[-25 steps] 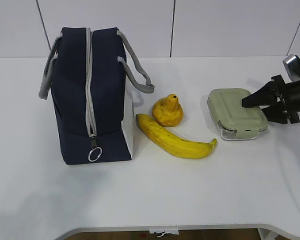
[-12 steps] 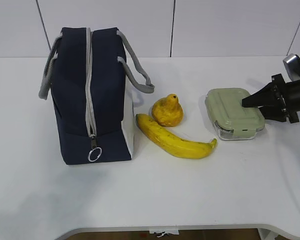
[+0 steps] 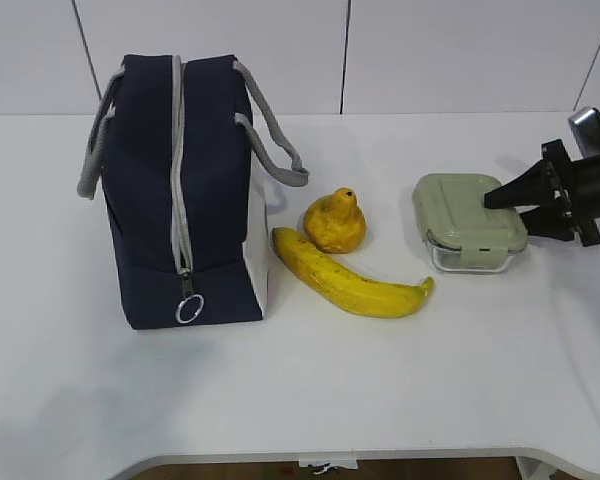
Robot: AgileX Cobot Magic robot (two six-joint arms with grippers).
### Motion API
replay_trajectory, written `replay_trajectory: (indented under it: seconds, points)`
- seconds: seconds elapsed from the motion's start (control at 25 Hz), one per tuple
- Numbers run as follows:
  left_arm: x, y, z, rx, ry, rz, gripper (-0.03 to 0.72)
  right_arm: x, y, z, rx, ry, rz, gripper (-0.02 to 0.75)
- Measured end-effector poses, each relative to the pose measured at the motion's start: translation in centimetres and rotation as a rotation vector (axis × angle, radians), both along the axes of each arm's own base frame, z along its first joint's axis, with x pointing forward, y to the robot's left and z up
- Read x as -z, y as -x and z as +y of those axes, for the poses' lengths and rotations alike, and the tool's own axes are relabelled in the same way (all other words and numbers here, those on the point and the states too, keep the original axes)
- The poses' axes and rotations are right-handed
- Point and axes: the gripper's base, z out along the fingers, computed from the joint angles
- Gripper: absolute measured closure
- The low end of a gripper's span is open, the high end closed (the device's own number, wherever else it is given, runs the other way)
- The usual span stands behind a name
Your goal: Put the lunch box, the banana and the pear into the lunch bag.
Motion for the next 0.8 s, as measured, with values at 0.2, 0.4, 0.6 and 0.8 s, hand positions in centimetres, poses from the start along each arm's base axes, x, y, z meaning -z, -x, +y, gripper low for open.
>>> replay_trajectory:
  seconds: [0.2,0.4,0.6,0.8]
  points:
    - [0.0,0.0,0.0,0.001,0.002,0.0,0.448,-2.8,0.3,-0.1,0.032,0.04,-0.008,0.37]
    - [-0.2,0.0,-0.8,0.054,0.078,0.004,0.448,-7.1,0.9,0.1,0.067,0.046,-0.058,0.37]
    - [-1.3,0.2,-1.2,0.089,0.126,-0.013,0.447,-11.0,1.6,0.6,0.1,0.026,-0.119,0.37]
    - [-4.0,-3.7,-2.2,0.127,0.241,0.064,0.374,-14.9,2.6,3.0,0.067,0.015,-0.199,0.37]
